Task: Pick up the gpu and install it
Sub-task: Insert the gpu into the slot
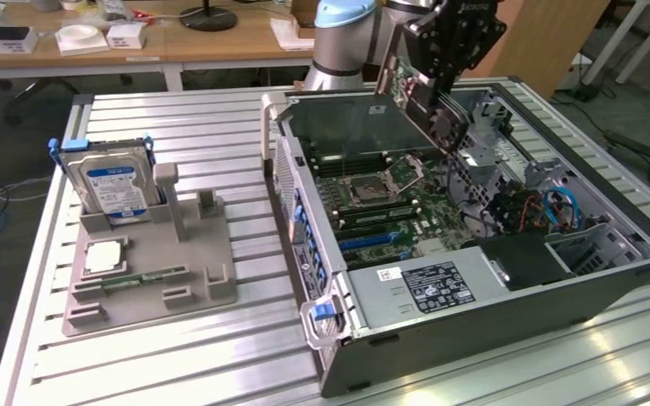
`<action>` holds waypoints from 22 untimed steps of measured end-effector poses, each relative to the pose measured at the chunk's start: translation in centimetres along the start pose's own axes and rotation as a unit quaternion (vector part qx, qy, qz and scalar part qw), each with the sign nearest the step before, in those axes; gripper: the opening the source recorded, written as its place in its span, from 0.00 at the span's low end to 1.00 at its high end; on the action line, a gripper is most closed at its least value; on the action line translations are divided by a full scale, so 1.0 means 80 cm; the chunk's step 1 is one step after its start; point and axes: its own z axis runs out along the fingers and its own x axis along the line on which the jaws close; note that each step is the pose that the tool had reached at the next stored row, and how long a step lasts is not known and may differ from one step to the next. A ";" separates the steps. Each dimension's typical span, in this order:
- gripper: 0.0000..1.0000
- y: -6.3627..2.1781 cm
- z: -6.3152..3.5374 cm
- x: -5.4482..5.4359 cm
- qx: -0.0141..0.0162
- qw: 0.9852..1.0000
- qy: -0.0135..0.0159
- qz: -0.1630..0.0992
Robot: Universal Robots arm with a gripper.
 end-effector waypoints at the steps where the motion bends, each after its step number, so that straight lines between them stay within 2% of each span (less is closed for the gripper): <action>1: 0.26 0.000 0.001 0.000 0.000 1.000 0.000 -0.009; 6: 0.26 0.000 0.005 0.000 0.001 0.999 -0.001 -0.055; 11: 0.26 0.000 0.006 0.000 0.002 0.995 -0.001 -0.096; 16: 0.26 0.000 0.008 0.000 0.003 0.991 -0.002 -0.136; 22: 0.26 0.000 0.009 0.000 0.005 0.984 -0.002 -0.180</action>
